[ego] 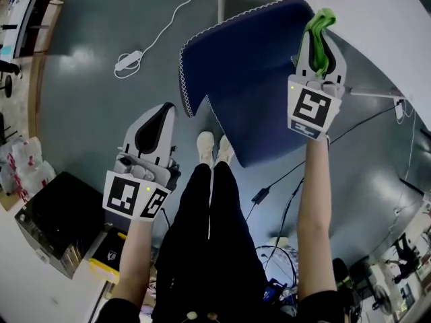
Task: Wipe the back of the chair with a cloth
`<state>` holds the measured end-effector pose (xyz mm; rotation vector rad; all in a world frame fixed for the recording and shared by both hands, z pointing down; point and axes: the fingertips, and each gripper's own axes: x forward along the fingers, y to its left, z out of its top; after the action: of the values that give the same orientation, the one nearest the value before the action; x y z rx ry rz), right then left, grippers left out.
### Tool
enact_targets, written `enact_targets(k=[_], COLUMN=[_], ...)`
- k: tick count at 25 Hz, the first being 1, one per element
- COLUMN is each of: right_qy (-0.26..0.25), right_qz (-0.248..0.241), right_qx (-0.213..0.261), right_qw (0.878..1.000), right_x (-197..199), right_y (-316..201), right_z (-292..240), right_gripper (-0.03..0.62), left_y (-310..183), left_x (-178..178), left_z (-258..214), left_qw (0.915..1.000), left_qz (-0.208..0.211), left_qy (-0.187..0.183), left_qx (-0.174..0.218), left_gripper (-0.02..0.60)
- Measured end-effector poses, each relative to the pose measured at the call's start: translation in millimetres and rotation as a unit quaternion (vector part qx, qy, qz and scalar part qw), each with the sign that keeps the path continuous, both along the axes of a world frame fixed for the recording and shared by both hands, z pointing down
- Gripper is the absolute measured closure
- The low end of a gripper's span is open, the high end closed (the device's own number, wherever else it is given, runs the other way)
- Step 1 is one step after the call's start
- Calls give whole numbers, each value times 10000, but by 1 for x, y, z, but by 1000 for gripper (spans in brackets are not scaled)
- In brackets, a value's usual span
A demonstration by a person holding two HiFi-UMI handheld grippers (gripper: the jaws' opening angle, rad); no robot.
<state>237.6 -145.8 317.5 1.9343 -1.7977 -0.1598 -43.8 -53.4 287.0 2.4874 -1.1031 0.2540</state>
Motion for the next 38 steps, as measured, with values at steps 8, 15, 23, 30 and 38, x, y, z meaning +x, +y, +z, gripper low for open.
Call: enact_targets(k=[8, 15, 23, 30, 38], right_qy=[208, 76, 65, 69, 76], right_qz=[-444, -284, -11, 46, 127], right_qx=[-535, -989, -1197, -1058, -955], right_qw=[9974, 9947, 9928, 9944, 9953], right_x=[-14, -5, 13, 13, 18], right_y=[-10, -5, -5, -7, -2], right_z=[37, 82, 106, 109, 117], right_gripper=[539, 539, 539, 539, 539], left_y=[-14, -5, -7, -14, -19], left_x=[12, 7, 0, 3, 3], left_z=[-6, 13, 22, 27, 28], left_qw=[9998, 9999, 9997, 9995, 9993], left_qz=[112, 105, 97, 110, 112], left_qy=[84, 31, 38, 85, 173], left_qx=[113, -111, -220, -271, -315], left_gripper=[574, 574, 574, 574, 574])
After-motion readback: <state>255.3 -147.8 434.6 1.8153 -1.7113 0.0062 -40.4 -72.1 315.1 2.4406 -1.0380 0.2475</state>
